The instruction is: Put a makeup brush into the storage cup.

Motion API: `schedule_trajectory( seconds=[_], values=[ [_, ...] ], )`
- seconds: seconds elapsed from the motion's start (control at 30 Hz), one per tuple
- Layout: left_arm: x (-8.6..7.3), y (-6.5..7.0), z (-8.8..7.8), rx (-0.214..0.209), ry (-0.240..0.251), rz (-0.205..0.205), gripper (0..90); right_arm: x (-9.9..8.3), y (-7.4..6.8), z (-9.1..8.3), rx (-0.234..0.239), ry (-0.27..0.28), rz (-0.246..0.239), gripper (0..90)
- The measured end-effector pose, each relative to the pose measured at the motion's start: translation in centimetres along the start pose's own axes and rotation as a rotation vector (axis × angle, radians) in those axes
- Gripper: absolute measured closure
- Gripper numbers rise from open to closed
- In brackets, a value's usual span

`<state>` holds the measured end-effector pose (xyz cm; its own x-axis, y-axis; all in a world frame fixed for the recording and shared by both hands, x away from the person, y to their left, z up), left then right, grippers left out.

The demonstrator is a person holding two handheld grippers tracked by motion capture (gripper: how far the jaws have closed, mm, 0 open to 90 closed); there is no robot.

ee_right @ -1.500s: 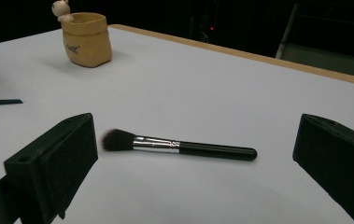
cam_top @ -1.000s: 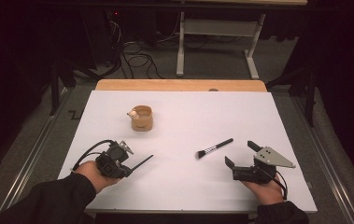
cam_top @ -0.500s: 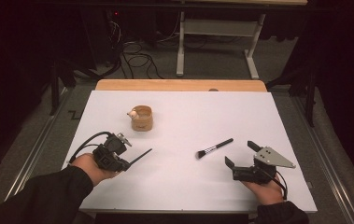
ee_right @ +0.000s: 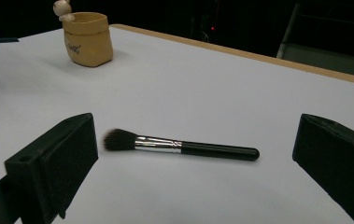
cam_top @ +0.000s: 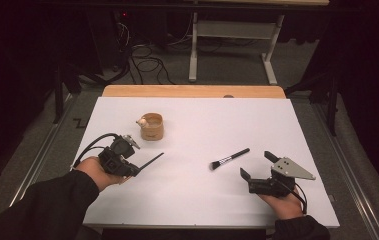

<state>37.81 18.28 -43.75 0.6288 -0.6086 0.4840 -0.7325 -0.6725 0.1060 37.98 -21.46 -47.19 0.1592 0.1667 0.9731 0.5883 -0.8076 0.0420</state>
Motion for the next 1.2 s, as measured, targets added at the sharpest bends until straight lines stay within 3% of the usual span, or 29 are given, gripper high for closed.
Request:
schedule_trajectory(
  seconds=[0.17, 0.33, 0.53, 0.67, 0.9, 1.2],
  values=[
    [0.9, -0.1, 0.7, -0.019, 0.046, -0.001, 83.2, 0.0, 0.0, 0.0, 0.000, -0.001, 0.000, 0.7],
    [1.6, 0.1, 1.7, -0.013, 0.056, 0.024, 83.2, -0.1, 0.0, 0.0, -0.001, -0.004, 0.001, 0.7],
    [2.8, 0.8, 2.6, -0.004, 0.063, 0.085, 83.2, -0.1, 0.0, 0.0, 0.003, -0.006, 0.000, 0.7],
    [3.7, 1.6, 3.5, -0.021, 0.090, 0.124, 83.2, -0.1, -0.1, 0.1, 0.006, -0.005, 0.000, 0.9],
    [4.6, 2.6, 5.0, -0.024, 0.043, 0.170, 83.2, -0.2, -0.1, 0.1, 0.007, -0.007, 0.004, 0.9],
    [6.0, 3.9, 4.4, -0.012, -0.004, 0.228, 83.2, -0.2, -0.2, 0.2, 0.012, -0.010, -0.002, 1.0]
  ],
)
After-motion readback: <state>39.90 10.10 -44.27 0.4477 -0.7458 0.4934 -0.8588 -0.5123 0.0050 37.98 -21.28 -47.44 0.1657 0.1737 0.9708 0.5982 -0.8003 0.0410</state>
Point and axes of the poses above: each handheld gripper's, and its own axes: z roughly forward along the jaws, x roughly out of its top, y roughly to its right, the point moved 5 cm from there along z, roughly forward along the jaws, and after that the axes turned 7 degrees about y, right-handed, at the moved point
